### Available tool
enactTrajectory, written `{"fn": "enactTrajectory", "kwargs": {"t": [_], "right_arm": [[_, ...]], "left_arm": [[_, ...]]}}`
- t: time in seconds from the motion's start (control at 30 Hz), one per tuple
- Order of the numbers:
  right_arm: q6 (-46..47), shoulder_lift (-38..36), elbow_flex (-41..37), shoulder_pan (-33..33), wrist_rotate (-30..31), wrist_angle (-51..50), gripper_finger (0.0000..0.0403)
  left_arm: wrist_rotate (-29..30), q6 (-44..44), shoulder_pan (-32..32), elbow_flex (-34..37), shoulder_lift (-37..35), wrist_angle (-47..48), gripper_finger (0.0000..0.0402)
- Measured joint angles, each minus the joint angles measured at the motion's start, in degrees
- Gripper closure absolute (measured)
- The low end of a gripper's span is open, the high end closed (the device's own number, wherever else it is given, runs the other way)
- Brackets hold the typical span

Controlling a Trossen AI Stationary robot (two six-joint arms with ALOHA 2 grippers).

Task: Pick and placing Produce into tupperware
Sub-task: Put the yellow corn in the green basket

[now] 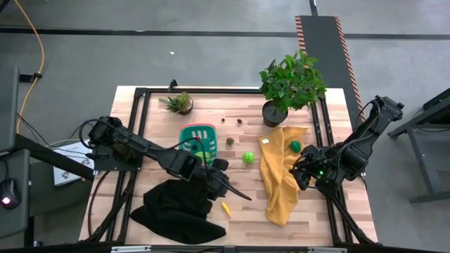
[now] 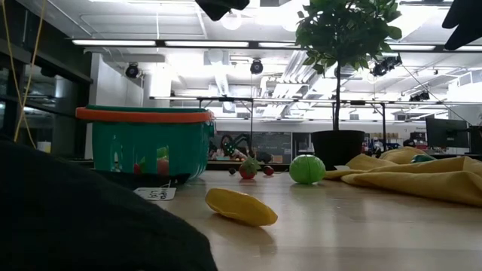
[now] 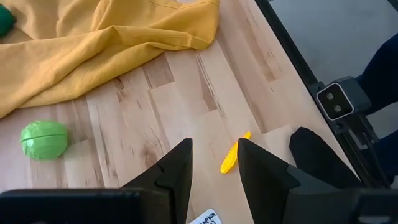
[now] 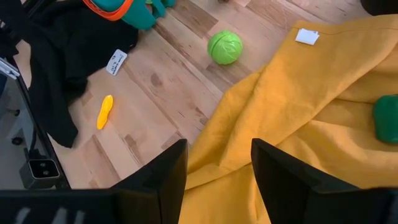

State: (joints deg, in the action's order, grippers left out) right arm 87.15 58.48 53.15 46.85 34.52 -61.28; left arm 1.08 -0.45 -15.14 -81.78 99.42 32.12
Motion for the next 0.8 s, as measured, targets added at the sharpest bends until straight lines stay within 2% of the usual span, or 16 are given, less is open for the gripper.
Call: {"fn": "enactTrajectory", "kwargs": {"t": [0.4, 0.8], "right_arm": [[0.0, 0.0, 0.0, 0.0, 0.0, -0.98, 0.0234], [0.0, 0.0, 0.0, 0.0, 0.0, -1.04, 0.0234]], "left_arm": [[-0.45, -2.89, 0.12, 0.02, 0.0, 2.3, 0.0284], [-1.69, -1.3, 0.13, 0.02, -0.02, 0.35, 0.0284]]}}
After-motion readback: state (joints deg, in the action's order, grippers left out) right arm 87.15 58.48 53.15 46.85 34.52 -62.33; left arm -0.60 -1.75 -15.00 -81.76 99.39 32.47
